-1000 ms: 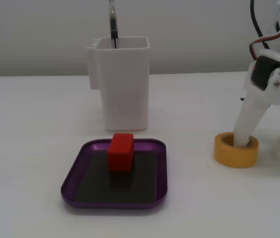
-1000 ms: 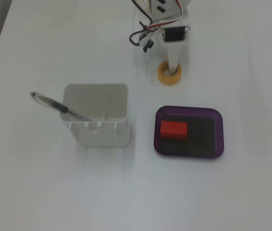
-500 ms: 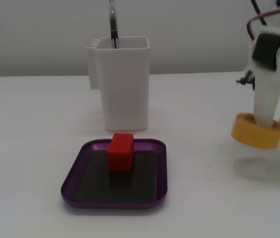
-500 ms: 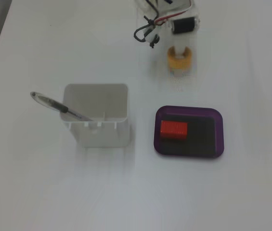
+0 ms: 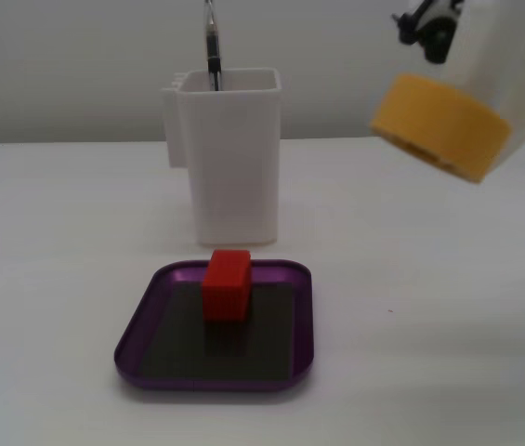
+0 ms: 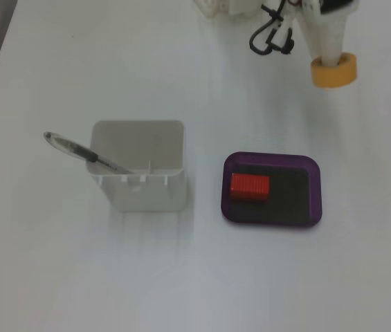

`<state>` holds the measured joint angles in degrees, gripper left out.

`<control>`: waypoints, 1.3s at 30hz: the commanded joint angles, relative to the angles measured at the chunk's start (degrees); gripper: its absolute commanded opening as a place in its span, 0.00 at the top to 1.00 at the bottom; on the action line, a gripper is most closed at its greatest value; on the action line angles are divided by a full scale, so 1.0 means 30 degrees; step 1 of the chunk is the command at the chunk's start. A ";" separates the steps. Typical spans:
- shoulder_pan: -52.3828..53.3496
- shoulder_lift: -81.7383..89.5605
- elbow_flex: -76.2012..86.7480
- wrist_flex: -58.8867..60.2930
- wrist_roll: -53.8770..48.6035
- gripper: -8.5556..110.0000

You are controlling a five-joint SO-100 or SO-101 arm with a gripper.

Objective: Grab up the yellow tape and put it in the box.

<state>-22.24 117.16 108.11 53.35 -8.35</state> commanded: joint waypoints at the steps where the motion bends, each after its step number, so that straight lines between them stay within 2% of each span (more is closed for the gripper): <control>1: -0.0117 -0.1787 -0.0938 -0.2139 -0.0527 0.93; 8: 0.1582 -0.5391 -0.2080 -0.4687 -0.0527 0.93; 17: 0.3311 -1.0693 -0.7529 -0.4512 -0.0322 0.93; 22: 0.3135 -1.2627 -0.8115 -0.4512 -0.0381 0.93; 35: 0.3164 -1.3711 -0.8145 -0.4512 -0.0527 0.93; 39: 0.3164 -1.3711 -0.8145 -0.4482 -0.0527 0.89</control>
<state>-12.83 75.41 86.40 40.08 -9.67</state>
